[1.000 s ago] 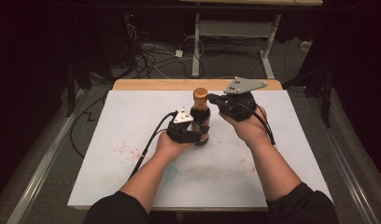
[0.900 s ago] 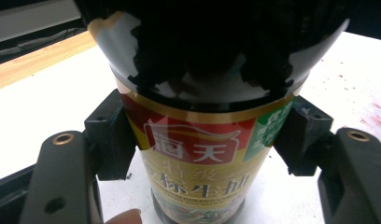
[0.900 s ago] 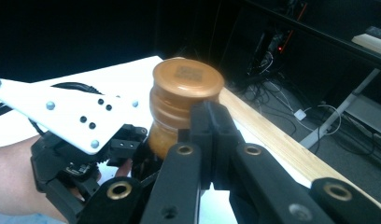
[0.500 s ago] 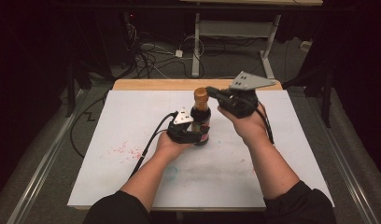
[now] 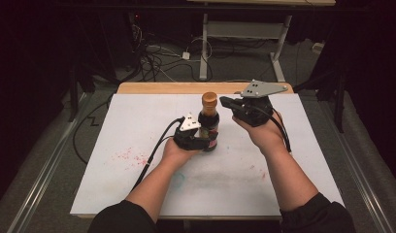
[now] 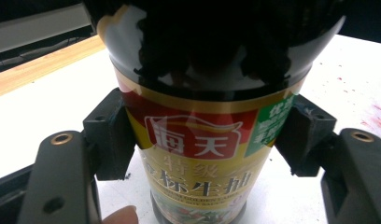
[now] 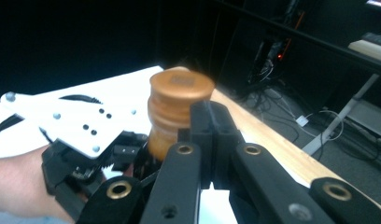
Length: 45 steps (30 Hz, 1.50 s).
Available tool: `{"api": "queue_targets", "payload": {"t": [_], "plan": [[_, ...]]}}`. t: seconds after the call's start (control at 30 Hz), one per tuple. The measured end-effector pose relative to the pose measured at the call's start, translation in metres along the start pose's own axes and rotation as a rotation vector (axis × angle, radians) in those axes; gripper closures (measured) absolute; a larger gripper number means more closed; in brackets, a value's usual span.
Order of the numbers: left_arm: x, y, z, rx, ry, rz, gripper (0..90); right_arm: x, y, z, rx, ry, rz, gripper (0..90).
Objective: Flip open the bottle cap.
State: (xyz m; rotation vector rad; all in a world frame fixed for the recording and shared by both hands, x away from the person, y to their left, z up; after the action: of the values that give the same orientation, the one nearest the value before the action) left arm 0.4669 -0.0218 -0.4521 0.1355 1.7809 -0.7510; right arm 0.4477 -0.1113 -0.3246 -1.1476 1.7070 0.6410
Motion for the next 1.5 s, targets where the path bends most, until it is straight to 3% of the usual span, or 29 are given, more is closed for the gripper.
{"api": "queue_targets", "payload": {"t": [0.53, 1.2, 1.5], "plan": [[-0.0002, -0.0002, 0.0, -0.006, 0.001, -0.004, 28.7, 0.0004, 0.0021, 0.0072, -0.019, 0.069, -0.004, 90.0], [-0.0001, 0.0, 0.0001, -0.006, -0.005, -0.006, 28.7, -0.0028, 0.0027, 0.0093, -0.016, 0.109, -0.015, 90.0], [-0.0003, 0.0001, 0.0003, -0.012, -0.005, -0.009, 28.7, -0.0045, 0.0026, 0.0104, -0.018, 0.101, -0.009, 90.0]]}}
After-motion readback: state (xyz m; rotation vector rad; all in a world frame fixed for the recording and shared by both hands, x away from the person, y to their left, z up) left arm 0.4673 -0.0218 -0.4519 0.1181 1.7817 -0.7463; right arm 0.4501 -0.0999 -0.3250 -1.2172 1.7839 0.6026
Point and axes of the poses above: each handheld gripper's, and its own axes: z roughly forward along the jaws, x roughly out of its underside, y roughly to its left, the point moved 6 cm from there along z, roughly forward along the jaws, and after that the axes turned 15 degrees about -x, right-handed, at the moved point
